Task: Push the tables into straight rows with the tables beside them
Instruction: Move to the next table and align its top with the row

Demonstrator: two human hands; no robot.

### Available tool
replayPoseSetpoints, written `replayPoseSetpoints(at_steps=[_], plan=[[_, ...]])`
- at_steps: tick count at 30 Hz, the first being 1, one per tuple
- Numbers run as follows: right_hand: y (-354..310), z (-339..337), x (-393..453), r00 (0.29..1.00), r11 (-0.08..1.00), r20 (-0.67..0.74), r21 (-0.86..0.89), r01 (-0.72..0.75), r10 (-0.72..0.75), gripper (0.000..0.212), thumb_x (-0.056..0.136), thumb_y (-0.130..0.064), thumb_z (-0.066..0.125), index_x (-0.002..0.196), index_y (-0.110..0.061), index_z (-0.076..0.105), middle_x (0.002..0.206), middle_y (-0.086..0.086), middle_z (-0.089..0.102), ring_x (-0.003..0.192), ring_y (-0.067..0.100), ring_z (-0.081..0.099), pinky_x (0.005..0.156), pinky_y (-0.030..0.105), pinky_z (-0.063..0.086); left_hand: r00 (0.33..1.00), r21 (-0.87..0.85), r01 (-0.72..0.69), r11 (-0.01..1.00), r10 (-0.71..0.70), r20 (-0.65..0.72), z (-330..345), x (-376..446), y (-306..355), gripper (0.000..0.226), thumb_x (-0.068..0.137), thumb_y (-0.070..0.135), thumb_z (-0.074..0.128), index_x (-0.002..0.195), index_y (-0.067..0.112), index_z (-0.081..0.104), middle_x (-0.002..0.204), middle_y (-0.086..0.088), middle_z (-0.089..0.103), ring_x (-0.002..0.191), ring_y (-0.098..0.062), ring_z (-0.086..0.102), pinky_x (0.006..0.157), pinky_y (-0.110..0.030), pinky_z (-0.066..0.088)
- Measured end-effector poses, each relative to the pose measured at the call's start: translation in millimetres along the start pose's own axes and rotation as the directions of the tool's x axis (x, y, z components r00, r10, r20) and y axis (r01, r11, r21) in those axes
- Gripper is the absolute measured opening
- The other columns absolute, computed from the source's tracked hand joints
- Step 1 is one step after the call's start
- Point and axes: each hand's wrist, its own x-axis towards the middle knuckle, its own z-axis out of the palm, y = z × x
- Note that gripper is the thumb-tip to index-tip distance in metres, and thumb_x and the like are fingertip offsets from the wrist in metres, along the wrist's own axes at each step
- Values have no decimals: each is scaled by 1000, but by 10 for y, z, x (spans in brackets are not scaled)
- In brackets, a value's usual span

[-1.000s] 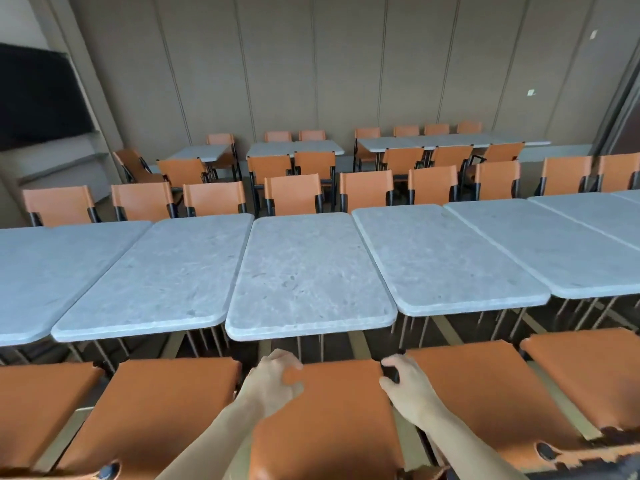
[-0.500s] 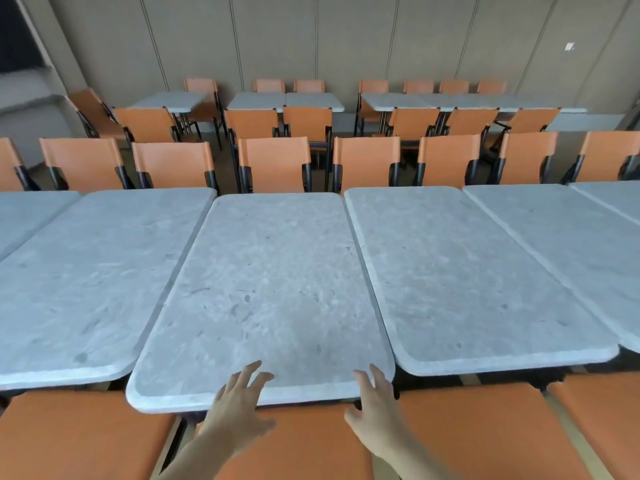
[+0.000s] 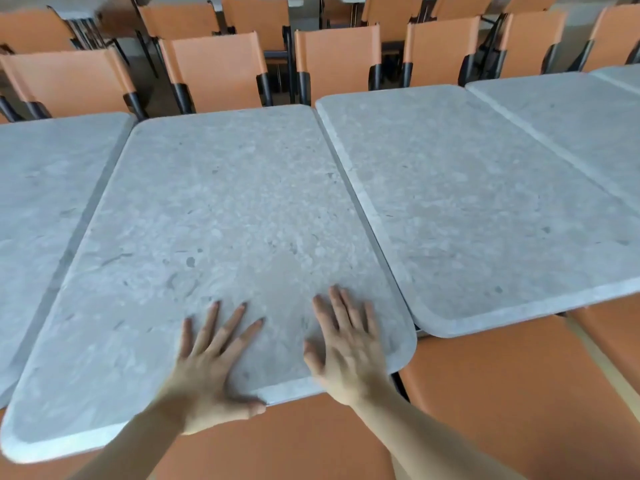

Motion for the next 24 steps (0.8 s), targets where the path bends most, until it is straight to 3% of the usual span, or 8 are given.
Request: replayPoseSetpoints(at_steps=[5,8,10,13,17,19,21,24], plan=[[-50,-22,-66,994,1000,-111,13,-20,22,66,79,-45,49,138,-17,59,149,13,54,139,30,49,116,55,32,999,-34,42,999,-43,-32,12,-44,6,123,56,95,48,154,54,-14,167,16,-17,153,-22,-28,122,-56,-13],[-71,-63,-133,982,999,-182,27,-41,46,65,78,-43,42,134,-15,58,146,16,52,123,38,57,114,53,38,997,-41,64,997,-66,-30,-2,-79,42,116,56,96,41,151,58,-14,165,20,-22,151,-20,-30,123,-55,-14],[-108,-69,-198,979,996,-182,32,-87,92,72,78,-47,31,140,-15,51,152,16,43,121,38,55,117,50,32,994,-60,84,995,-88,-60,8,-123,60,113,53,98,37,150,62,-9,167,20,-15,153,-15,-26,124,-54,-11],[-128,-49,-228,980,993,-163,30,-110,114,79,80,-56,17,141,-20,51,160,10,36,137,28,45,123,54,14,974,-94,173,981,-184,-132,84,-222,95,113,50,106,28,151,63,1,169,17,-6,156,-13,-14,123,-58,-9],[-82,-63,-199,993,993,-21,-32,-114,114,71,93,-69,28,152,-29,36,168,12,18,156,28,12,123,60,1,971,5,229,973,-228,-76,160,-303,111,113,47,110,10,146,65,-20,167,11,-19,155,-24,-21,120,-65,-8],[7,-182,-183,996,996,30,-21,-86,87,74,94,-73,29,156,-34,30,169,7,17,156,25,9,125,52,3,976,46,209,977,-206,-65,148,-261,92,116,44,110,15,142,65,-27,166,10,-24,154,-24,-23,120,-66,-5],[149,-292,-147,998,999,43,2,-45,45,67,96,-71,29,155,-39,34,166,-2,25,153,19,17,121,44,12,977,80,209,975,-206,-46,142,-243,70,115,52,106,29,138,64,-34,165,8,-29,153,-25,-25,120,-66,-4],[306,-266,-150,998,998,-44,-44,44,-46,57,98,-66,32,149,-44,42,158,-11,39,145,14,28,114,38,20,979,108,204,973,-202,-30,151,-230,62,114,55,103,34,134,64,-39,164,6,-31,153,-27,-25,120,-67,-3]])
